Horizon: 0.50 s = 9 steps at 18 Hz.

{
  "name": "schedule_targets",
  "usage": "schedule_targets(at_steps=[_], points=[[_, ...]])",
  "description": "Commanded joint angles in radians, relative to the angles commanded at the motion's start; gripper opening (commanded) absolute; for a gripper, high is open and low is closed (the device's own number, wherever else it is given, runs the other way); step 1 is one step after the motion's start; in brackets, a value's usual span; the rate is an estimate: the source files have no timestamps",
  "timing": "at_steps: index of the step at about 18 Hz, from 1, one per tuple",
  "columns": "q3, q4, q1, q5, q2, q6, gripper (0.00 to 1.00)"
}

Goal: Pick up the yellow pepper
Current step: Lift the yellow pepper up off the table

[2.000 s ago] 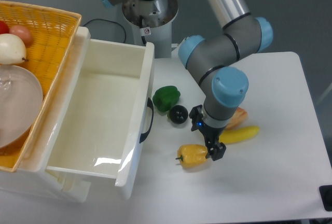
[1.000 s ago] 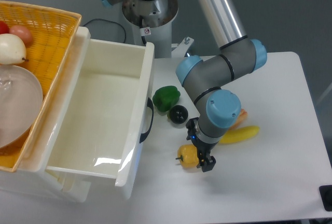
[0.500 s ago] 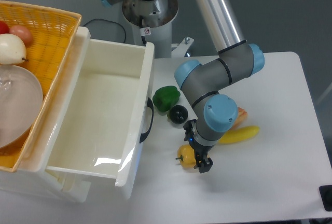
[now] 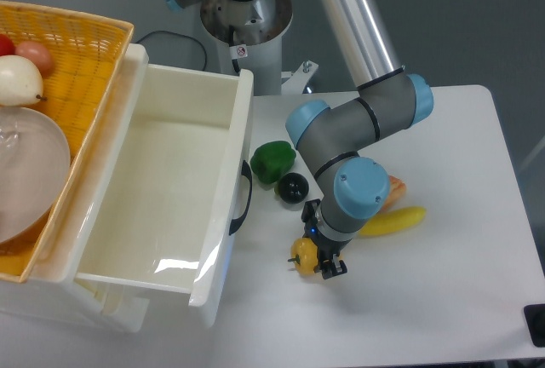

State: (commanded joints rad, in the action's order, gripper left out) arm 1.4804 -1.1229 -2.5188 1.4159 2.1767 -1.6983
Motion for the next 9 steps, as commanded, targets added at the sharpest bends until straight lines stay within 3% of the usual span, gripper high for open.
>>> schedule_targets(at_steps=[7,9], points=[[-0.028,-0.009,-0.008,-0.029,-0.038,0.008,0.41],[-0.028,-0.040,-0.011,-0.028,-0.061,0.008,0.41]])
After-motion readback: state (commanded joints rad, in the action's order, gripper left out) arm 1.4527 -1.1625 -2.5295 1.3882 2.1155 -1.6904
